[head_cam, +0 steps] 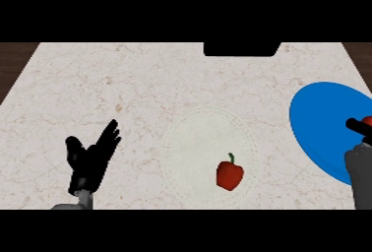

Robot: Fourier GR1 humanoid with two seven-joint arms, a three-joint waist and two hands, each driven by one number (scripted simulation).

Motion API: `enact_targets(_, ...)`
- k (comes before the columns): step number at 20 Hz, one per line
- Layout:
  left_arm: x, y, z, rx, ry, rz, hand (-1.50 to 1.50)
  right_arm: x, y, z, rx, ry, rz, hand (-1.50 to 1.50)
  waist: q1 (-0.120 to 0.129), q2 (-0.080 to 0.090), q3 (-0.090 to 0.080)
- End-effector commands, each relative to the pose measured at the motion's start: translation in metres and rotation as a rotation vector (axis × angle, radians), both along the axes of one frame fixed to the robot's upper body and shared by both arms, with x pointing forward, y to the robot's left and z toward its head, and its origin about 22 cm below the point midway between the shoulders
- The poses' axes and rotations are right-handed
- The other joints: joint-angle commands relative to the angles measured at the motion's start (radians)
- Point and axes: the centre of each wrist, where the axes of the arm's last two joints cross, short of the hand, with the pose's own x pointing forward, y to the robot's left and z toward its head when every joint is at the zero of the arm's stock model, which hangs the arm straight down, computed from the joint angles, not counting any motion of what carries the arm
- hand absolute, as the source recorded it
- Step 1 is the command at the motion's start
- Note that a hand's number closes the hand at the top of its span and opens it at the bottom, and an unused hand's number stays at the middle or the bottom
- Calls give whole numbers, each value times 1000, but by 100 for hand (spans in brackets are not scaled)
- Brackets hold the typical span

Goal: Pick the tomato from the placemat and place it in the plate

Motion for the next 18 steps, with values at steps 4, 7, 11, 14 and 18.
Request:
enact_targets(4, -5, -1, -11, -8, 2, 2, 0, -3, -18, 6, 6, -150, 137, -150, 4, 3, 2)
enact_targets(7, 0, -15, -2, -11, -1, -13, 0, -13, -14, 6, -96, -280, 123, -150, -7, -2, 2)
enact_targets(11, -7, 15, -4, 9, 6, 1, 0, -20, -29, 22, -137, -407, 84, -150, -4, -2, -1)
enact_targets(14, -4, 5, -8, 6, 7, 5, 0, -50, -27, 5, -97, -462, 80, -150, -12, -3, -2)
enact_targets(18, -5, -3, 0, 20, 12, 13, 0, -75, 8, 1, -25, -566, 166, -150, -19, -7, -3)
